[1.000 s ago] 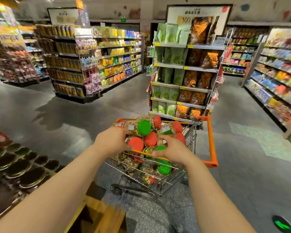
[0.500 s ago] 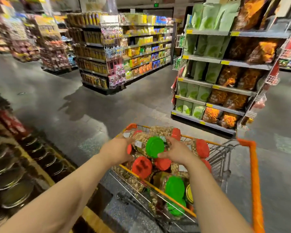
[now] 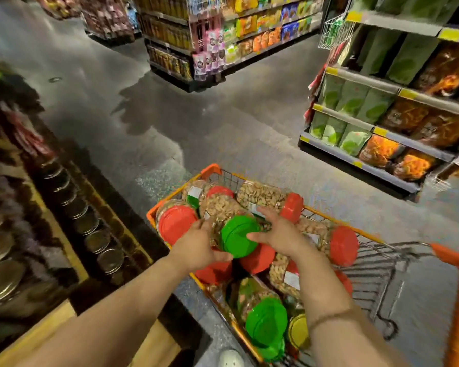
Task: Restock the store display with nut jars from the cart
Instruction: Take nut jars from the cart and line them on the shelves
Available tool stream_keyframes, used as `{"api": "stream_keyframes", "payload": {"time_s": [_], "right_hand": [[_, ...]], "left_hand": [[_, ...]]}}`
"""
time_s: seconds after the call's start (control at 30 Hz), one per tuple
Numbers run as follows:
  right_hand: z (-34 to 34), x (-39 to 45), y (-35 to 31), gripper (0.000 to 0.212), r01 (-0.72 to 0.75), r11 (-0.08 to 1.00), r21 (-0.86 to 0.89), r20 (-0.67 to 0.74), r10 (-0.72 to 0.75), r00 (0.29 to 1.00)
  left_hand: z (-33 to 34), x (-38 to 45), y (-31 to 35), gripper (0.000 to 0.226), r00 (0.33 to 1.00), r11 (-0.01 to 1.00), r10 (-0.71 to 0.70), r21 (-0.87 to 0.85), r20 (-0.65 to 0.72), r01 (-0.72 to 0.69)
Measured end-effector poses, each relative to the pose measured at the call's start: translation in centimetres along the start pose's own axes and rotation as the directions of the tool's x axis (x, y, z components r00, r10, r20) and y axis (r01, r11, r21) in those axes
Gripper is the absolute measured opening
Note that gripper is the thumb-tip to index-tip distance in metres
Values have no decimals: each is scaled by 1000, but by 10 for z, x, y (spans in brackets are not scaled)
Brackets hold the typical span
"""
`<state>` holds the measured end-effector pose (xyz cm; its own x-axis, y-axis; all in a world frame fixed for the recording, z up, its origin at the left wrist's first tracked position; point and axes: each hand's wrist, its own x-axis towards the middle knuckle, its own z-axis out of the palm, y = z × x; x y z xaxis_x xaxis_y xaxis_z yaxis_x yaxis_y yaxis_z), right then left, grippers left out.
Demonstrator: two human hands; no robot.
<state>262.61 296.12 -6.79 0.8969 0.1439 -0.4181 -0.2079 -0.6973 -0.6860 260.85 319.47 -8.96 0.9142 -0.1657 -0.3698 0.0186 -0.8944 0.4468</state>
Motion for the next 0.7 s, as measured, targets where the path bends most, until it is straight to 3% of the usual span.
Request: {"api": "stream_keyframes", "payload": {"time_s": [0.27,0.47,0.7], "right_hand": [[13,48,34,96,-15,992,122,153,-4,988],[30,57,52,87,-5,949,315,125,-36,991],[27,50,40,85,37,905,424,55,-66,996]], "left_hand": [[28,27,-1,128,997,968,-81,-236,2,80],[33,33,5,134,993,935,-115,-337,8,111],[22,34,7,129,994,917,-111,-386,-4,101]]}}
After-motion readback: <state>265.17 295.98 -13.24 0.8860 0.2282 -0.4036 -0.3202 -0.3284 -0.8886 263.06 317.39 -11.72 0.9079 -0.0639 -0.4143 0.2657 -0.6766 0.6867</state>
